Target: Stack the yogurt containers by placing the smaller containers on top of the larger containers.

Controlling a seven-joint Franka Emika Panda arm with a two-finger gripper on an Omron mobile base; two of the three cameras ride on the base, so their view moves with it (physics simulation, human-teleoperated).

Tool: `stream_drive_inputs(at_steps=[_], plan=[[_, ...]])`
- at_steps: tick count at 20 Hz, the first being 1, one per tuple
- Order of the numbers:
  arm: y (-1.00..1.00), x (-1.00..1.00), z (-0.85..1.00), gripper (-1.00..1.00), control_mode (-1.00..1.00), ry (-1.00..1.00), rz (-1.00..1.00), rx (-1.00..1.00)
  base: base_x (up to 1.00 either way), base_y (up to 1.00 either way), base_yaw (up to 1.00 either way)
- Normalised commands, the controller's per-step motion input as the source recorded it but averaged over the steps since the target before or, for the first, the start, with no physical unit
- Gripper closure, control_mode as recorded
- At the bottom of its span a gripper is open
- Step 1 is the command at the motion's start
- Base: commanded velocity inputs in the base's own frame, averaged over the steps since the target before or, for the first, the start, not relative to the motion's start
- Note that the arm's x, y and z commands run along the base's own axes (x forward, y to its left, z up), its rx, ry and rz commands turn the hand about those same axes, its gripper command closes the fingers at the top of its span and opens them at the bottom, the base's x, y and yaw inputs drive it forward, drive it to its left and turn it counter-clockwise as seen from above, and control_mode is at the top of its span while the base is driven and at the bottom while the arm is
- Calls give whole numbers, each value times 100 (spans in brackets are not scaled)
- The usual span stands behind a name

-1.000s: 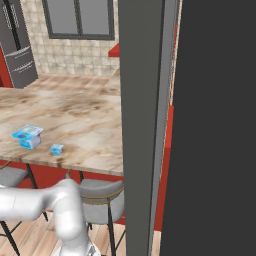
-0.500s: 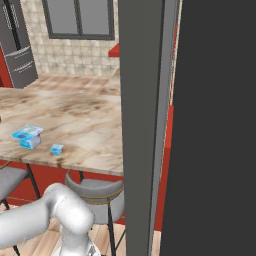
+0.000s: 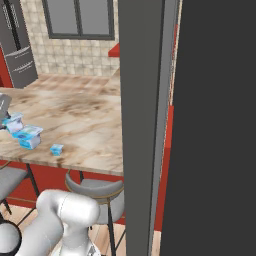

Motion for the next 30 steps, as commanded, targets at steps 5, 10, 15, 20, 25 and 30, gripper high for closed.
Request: stream_drive_inputs(at_steps=[5,10,15,20,25,30], plan=[[5,12,-6,100,-100,-2,16,2,0,0,0],[20,14,0,100,-100,0,8,0,0,0,0],[25,14,0,100,-100,0,5,0,0,0,0],[13,8,0,100,-100,0,4,0,0,0,0],[1,5,0,100,-100,0,3,0,0,0,0],[2,8,-11,100,-100,0,3,0,0,0,0]])
